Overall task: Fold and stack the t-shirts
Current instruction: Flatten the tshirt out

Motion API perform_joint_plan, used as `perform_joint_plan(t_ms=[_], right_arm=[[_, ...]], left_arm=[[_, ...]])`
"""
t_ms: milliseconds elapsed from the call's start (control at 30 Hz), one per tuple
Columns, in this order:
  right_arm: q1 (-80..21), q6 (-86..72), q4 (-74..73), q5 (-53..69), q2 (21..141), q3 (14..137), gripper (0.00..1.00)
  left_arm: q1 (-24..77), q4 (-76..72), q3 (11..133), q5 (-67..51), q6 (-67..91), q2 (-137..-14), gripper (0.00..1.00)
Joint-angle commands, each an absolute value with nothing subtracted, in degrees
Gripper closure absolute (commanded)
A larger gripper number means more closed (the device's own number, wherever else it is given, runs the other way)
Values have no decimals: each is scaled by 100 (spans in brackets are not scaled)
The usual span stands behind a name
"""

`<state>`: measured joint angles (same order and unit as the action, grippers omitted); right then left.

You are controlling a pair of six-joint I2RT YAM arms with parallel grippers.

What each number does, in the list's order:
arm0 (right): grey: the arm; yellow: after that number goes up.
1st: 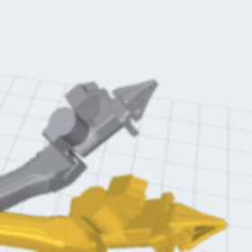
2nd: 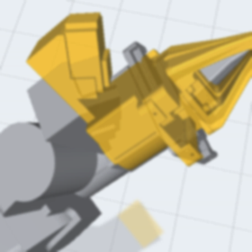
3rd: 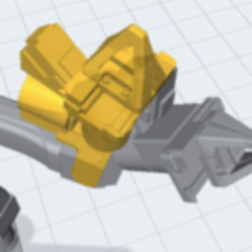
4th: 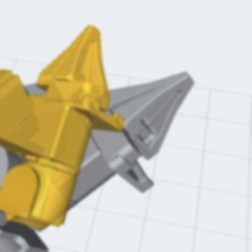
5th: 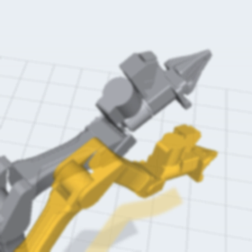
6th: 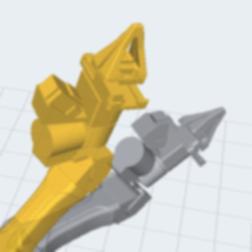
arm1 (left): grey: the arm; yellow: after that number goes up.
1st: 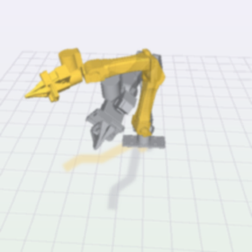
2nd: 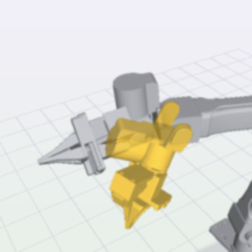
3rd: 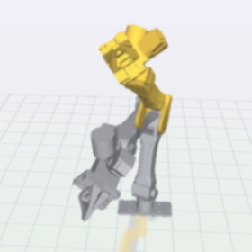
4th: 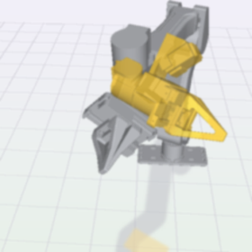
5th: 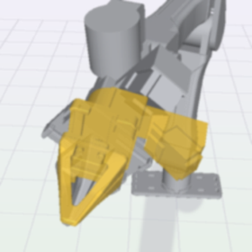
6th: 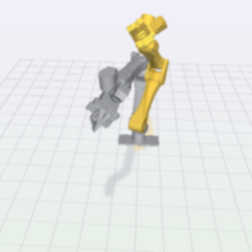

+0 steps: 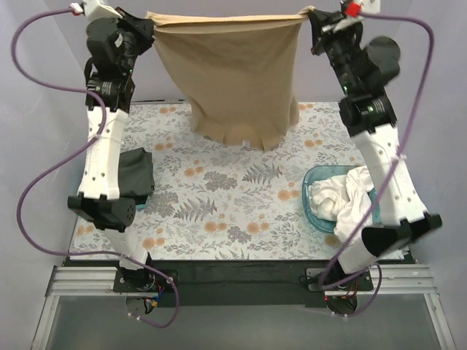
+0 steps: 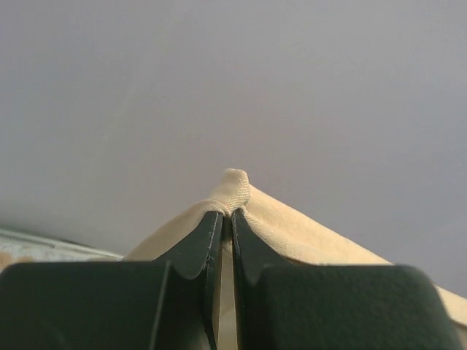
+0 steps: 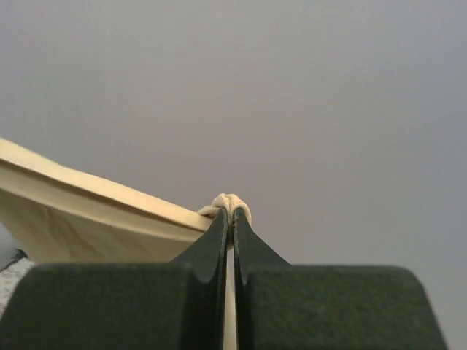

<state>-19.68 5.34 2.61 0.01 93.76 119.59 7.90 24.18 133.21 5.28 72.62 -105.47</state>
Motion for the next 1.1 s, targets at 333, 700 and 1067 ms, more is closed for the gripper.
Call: perform_joint_plan(t_ms=[333, 700, 1067], right_arm=[[-1942, -482, 1538, 1177, 5295, 5014, 99], [-1969, -2355, 1002, 2267, 3578, 1196, 99], [-2004, -2548, -605, 2048, 3050, 800, 99]], left_arm=[[870, 2004, 6122, 290, 8515, -6042, 100], [1037, 3041, 1979, 141, 10388, -4053, 100], [1300, 3990, 1582, 316, 11074, -3630, 100]])
